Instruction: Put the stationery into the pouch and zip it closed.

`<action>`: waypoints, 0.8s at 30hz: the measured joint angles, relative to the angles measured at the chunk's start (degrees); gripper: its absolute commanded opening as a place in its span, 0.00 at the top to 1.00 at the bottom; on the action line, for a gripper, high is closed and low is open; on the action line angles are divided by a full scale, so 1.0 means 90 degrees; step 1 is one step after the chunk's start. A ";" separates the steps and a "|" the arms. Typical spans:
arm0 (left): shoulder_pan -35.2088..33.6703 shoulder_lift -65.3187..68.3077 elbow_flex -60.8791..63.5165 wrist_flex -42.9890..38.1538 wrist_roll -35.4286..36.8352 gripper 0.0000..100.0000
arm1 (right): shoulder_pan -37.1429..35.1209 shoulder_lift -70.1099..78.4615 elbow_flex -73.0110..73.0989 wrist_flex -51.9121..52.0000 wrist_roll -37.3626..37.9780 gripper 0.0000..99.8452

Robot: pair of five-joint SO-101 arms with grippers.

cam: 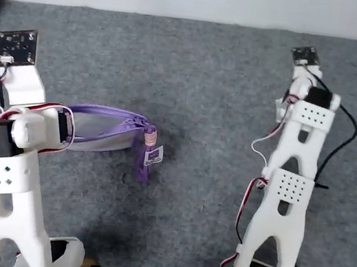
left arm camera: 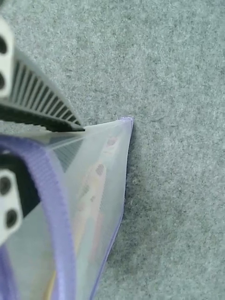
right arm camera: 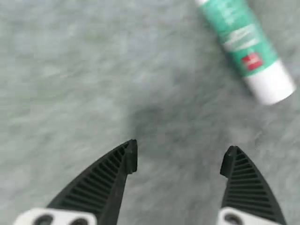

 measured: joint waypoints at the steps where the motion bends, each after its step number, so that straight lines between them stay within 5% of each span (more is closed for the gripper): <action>1: 0.0000 0.0000 0.0000 -0.0010 0.0000 0.99 | -0.0107 -0.0156 0.0000 0.0283 -0.0059 0.70; 8: 0.0000 0.0000 0.0000 -0.0010 0.0000 0.99 | -0.0586 -0.1182 -0.0010 0.0742 -0.0127 0.70; 24: 0.0000 0.0000 0.0000 -0.0010 0.0000 0.99 | 0.0430 0.0625 -0.0010 -0.3458 -0.0137 0.70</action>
